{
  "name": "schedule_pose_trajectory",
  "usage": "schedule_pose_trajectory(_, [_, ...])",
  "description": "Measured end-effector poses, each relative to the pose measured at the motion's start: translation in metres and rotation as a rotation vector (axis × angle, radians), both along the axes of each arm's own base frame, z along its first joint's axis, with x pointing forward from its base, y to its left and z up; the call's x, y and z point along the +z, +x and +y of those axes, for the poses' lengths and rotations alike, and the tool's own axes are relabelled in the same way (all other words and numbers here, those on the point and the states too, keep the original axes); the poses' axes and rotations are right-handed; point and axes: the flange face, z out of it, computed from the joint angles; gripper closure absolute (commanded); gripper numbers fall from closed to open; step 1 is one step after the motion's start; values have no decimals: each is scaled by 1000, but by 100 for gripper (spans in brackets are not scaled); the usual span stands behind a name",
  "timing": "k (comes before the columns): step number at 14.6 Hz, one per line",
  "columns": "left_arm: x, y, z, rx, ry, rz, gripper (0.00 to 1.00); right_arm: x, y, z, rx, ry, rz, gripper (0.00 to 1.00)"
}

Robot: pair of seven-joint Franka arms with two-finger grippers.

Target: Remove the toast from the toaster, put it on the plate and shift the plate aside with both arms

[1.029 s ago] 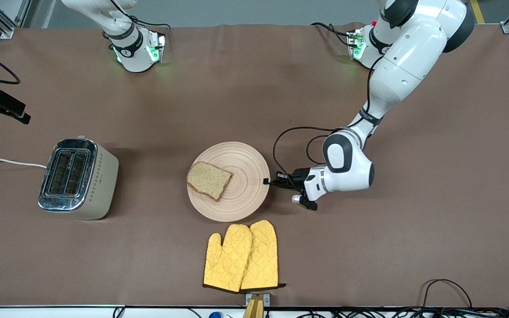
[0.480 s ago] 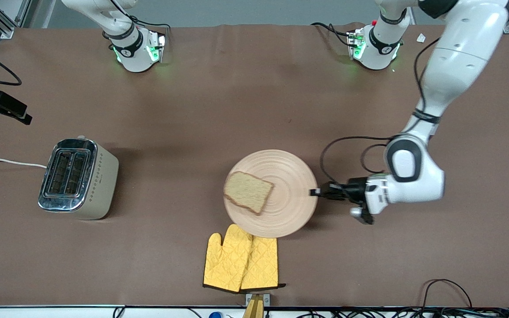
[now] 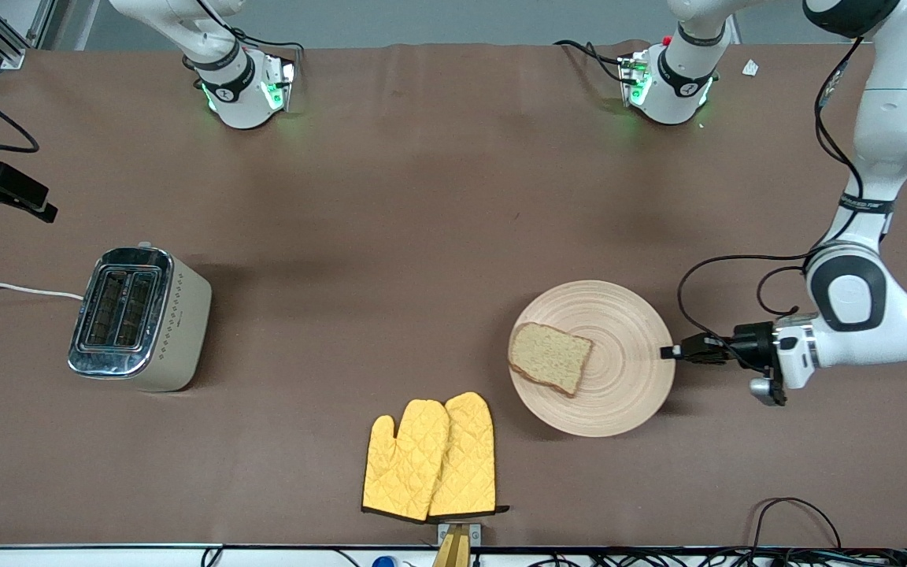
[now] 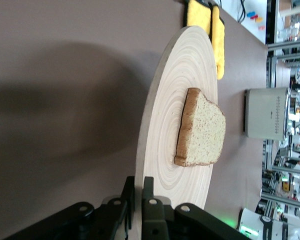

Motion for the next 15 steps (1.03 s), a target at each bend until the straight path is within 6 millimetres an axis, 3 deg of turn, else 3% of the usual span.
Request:
schedule_pose_trajectory(5, [-9,-17,96,67,-2,-11,100,0,0,0,0,0,0,0])
schedule_pose_trajectory(10, [-51,-44,162,76,4,-33,97,0,0,0,0,0,0,0])
schedule_pose_trajectory(12, [-70,-54,180,90,-14,-30,80,0,0,0,0,0,0,0])
schedule_pose_trajectory(15, [-89,-62,187,102,-38,-8,0,0,0,0,0,0,0,0])
